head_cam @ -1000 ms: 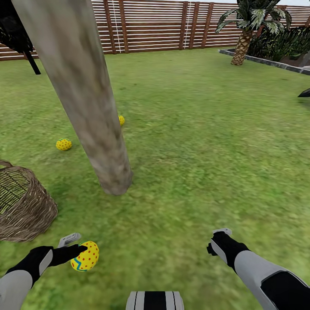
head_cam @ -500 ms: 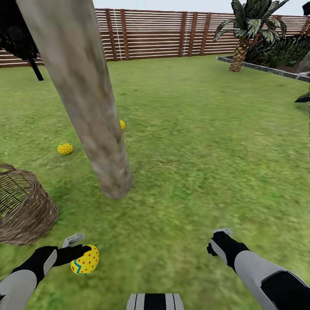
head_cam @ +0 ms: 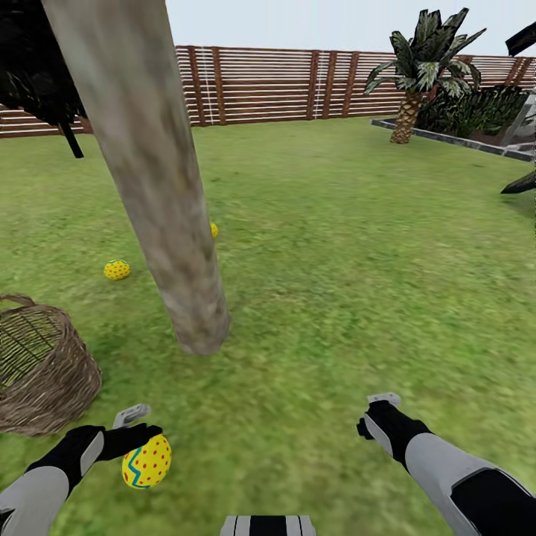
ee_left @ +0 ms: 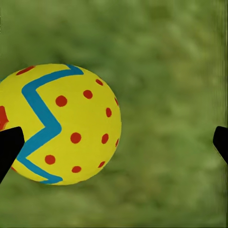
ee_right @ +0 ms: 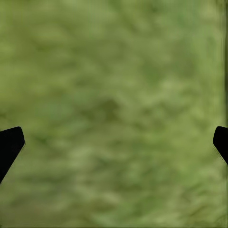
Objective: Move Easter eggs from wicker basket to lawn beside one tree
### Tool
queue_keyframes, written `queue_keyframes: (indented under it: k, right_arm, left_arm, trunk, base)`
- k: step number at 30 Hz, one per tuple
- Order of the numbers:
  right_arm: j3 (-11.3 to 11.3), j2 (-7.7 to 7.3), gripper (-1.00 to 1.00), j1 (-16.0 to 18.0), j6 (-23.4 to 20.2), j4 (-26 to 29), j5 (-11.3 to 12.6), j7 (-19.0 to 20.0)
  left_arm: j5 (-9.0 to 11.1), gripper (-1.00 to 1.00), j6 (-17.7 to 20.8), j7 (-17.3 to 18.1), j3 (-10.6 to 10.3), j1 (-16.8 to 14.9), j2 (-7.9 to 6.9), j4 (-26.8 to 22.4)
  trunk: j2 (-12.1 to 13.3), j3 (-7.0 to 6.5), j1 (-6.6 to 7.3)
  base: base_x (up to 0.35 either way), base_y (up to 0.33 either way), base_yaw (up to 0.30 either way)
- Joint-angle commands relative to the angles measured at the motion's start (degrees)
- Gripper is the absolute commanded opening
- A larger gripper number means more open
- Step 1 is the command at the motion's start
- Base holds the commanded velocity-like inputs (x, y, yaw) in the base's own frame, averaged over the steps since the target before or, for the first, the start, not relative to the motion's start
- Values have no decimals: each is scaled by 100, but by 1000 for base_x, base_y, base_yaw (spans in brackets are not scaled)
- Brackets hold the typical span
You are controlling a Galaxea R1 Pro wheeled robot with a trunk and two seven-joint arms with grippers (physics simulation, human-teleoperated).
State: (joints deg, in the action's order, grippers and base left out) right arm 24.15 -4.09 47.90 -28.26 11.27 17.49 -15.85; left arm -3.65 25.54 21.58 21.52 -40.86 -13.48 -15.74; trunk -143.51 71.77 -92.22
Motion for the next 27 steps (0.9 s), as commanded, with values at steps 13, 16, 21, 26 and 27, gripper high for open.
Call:
queue_keyframes:
  k: [13, 16, 21, 26, 27]
  right_arm:
    - [46, -4, 100, 0, -4, 6, 43, -50]
    - [46, -4, 100, 0, -4, 1, 44, -50]
    - [46, -4, 100, 0, -4, -2, 44, -50]
    - [38, -11, 100, 0, -4, -5, 46, -45]
    - [38, -10, 100, 0, -4, 1, 48, -43]
  left_arm:
    - [-51, 100, 31, 31, 38, -2, 166, 49]
    - [-61, 100, 30, 31, 33, -1, 199, 53]
    - [-62, 100, 22, 27, 28, -1, 213, 54]
    - [-65, 100, 21, 30, 34, -1, 207, 54]
    - [-65, 100, 21, 30, 35, -1, 207, 54]
  trunk:
    - [16, -311, 34]
    - [20, -383, 42]
    - [27, -503, 55]
    - [227, -602, 165]
    - [267, -620, 187]
  base:
    - [-199, 134, 238]
    - [-269, 207, 284]
    - [-274, 189, 284]
    - [-277, 185, 239]
    - [-270, 204, 62]
